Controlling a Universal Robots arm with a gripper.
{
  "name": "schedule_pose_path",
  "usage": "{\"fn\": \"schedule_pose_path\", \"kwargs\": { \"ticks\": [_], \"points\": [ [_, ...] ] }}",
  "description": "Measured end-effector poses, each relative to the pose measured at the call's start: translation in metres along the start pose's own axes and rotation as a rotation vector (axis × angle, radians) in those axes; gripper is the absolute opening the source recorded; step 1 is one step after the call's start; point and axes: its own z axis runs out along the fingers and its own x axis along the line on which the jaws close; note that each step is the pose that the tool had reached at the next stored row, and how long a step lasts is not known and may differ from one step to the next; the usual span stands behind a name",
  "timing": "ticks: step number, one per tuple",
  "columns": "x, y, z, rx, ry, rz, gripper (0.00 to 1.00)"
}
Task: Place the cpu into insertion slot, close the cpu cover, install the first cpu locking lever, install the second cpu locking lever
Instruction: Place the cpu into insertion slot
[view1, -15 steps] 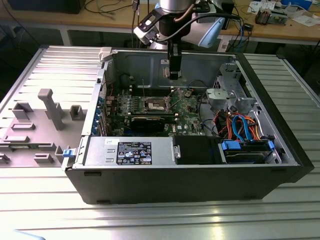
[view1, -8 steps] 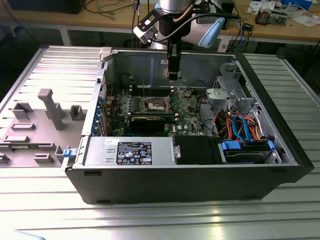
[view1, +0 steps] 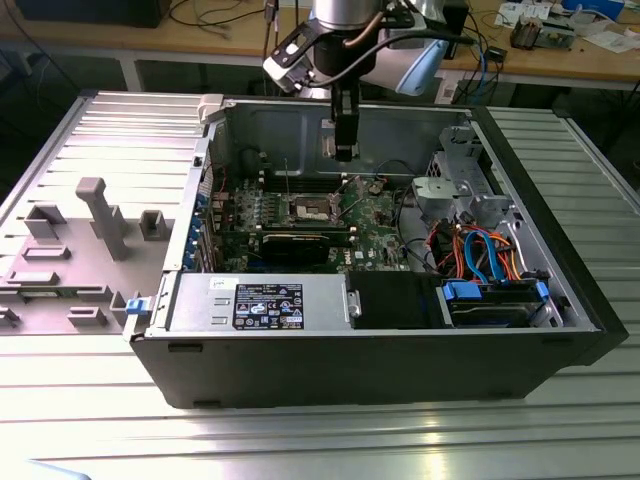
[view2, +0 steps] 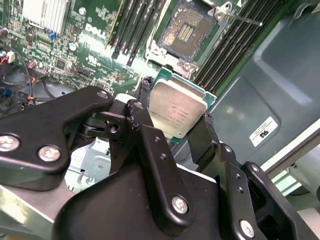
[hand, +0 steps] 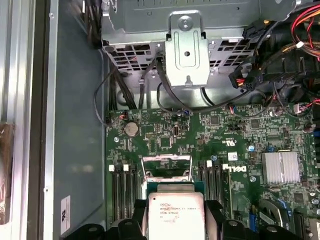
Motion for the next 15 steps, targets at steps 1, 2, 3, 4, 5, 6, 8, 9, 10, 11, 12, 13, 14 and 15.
{"fn": "schedule_pose_path", "kwargs": {
  "ticks": [1, 2, 3, 4, 5, 6, 8, 9, 10, 11, 12, 13, 14, 15],
  "points": [
    [0.0000, -0.0009, 0.0005, 0.0000, 0.0000, 0.000, 0.54],
    [-0.0001, -0.0022, 0.0019, 0.0000, 0.0000, 0.000, 0.54],
    [-0.0002, -0.0032, 0.0033, 0.0001, -0.0001, 0.000, 0.54],
    [-0.0003, -0.0041, 0.0045, 0.0001, -0.0001, 0.000, 0.54],
    [-0.0003, -0.0049, 0.0056, 0.0001, 0.0001, 0.000, 0.54],
    [-0.0003, -0.0051, 0.0062, 0.0000, -0.0001, 0.000, 0.54],
    [-0.0003, -0.0051, 0.0062, 0.0002, -0.0002, 0.000, 0.54],
    [-0.0003, -0.0051, 0.0063, 0.0002, 0.0010, 0.000, 0.54],
    [-0.0003, -0.0052, 0.0065, 0.0002, 0.0017, 0.000, 0.54],
    [-0.0003, -0.0052, 0.0067, 0.0001, 0.0018, 0.000, 0.54],
    [-0.0003, -0.0052, 0.0068, 0.0002, 0.0017, 0.000, 0.54],
    [-0.0003, -0.0052, 0.0071, 0.0001, 0.0018, 0.000, 0.54],
    [-0.0003, -0.0052, 0.0072, 0.0002, 0.0017, 0.000, 0.54],
    [-0.0003, -0.0052, 0.0073, 0.0002, 0.0018, 0.000, 0.54]
  ]
}}
